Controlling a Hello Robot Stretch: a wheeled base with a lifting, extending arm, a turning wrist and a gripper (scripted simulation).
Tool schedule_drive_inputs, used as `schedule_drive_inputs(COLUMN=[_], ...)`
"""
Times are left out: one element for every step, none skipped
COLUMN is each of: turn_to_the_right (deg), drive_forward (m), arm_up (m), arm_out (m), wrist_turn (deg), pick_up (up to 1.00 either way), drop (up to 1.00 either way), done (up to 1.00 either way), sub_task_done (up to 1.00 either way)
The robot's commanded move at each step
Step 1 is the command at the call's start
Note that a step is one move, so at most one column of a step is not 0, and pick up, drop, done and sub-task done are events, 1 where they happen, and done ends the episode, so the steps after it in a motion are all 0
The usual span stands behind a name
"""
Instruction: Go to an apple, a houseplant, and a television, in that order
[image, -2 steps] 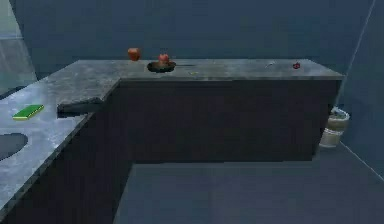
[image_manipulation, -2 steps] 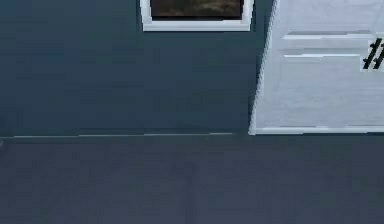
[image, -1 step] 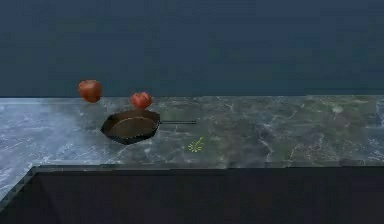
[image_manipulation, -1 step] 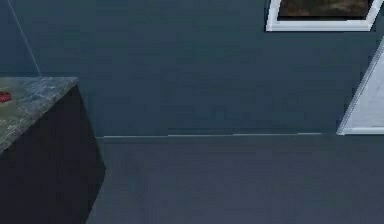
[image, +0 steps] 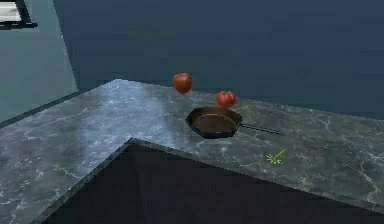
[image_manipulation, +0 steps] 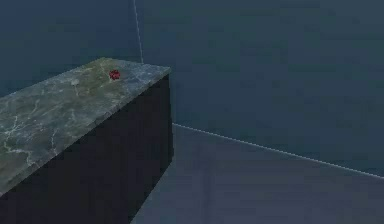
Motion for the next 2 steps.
schedule_drive_inputs(turn_to_the_right=[0.0, -45.0], drive_forward=[0.00, 0.00], arm_up=[0.00, 0.00], arm_out=[0.00, 0.00], wrist_turn=[0.0, 0.0], pick_up=[0.00, 0.00], drop=[0.00, 0.00], done=[0.00, 0.00], sub_task_done=[1.00, 0.00])
